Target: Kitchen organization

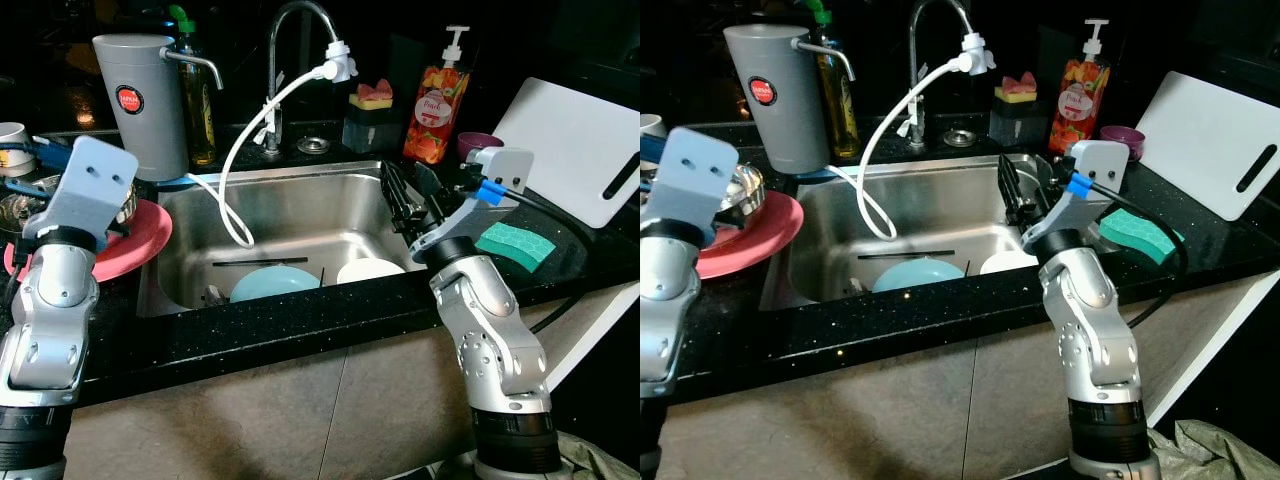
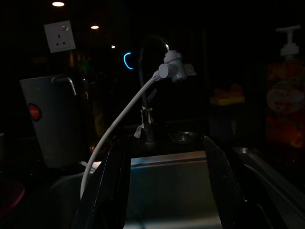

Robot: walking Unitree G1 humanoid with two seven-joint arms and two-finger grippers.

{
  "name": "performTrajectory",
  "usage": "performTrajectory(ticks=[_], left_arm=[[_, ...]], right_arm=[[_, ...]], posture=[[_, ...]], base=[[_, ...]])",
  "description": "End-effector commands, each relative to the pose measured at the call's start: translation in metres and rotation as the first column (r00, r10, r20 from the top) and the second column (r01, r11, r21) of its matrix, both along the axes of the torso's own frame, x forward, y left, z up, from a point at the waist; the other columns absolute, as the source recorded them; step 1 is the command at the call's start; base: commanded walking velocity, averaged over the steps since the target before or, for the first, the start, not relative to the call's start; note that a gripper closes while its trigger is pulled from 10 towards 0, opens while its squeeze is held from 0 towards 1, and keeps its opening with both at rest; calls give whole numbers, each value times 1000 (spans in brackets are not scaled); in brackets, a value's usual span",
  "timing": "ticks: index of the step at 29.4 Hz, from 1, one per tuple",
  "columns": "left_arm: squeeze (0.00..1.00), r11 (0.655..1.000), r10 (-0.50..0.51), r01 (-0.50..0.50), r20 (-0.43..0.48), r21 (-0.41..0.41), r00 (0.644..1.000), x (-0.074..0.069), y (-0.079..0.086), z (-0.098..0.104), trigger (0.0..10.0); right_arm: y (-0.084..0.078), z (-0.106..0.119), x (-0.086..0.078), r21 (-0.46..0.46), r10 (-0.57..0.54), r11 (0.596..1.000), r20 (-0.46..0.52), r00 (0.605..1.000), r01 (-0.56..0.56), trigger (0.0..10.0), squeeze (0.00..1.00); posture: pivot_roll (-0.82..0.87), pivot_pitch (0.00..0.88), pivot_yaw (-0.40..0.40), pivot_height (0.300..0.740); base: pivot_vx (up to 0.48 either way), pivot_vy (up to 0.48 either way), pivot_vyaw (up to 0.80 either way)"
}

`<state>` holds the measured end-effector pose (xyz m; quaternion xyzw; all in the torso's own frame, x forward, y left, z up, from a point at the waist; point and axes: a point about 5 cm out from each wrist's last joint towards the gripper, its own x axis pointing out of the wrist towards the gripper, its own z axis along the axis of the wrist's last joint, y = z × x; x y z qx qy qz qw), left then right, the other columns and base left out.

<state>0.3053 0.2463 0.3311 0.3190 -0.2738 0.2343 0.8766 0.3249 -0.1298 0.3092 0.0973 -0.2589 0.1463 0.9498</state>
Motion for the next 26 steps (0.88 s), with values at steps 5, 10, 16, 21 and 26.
performTrajectory(ticks=[5, 10, 16, 21, 26], left_arm=[[0, 959, -282, 282, 25, 30, 959, 0, -39, 2, 10000], [0, 836, -547, 540, -75, -94, 834, 7, -71, -13, 10000], [0, 731, -674, 630, -134, -260, 727, 11, -85, -32, 10000], [0, 736, -659, 553, -226, -391, 717, 20, -81, -62, 10000], [0, 735, -656, 521, -259, -433, 709, 22, -80, -74, 10000]], right_arm=[[0, 3, -1, 2, -1, 1000, 10, 1000, 1, 10000, 0], [0, 3, -1, 2, -4, 1000, 12, 1000, 4, 10000, 0], [-1, 3, -2, 3, -10, 1000, 12, 1000, 10, 10000, 0], [-2, 2, -3, 4, -14, 1000, 9, 1000, 14, 10000, 0], [-1, 1, -3, 3, -13, 1000, 8, 1000, 13, 10000, 0]], posture=[[47, 112, -53, 740], [47, 112, -53, 740], [31, 110, -45, 740], [31, 110, -45, 740], [31, 113, -42, 740]], base=[[0, 0, 0], [0, 0, 0], [0, 0, 0], [0, 0, 0], [0, 0, 0]])
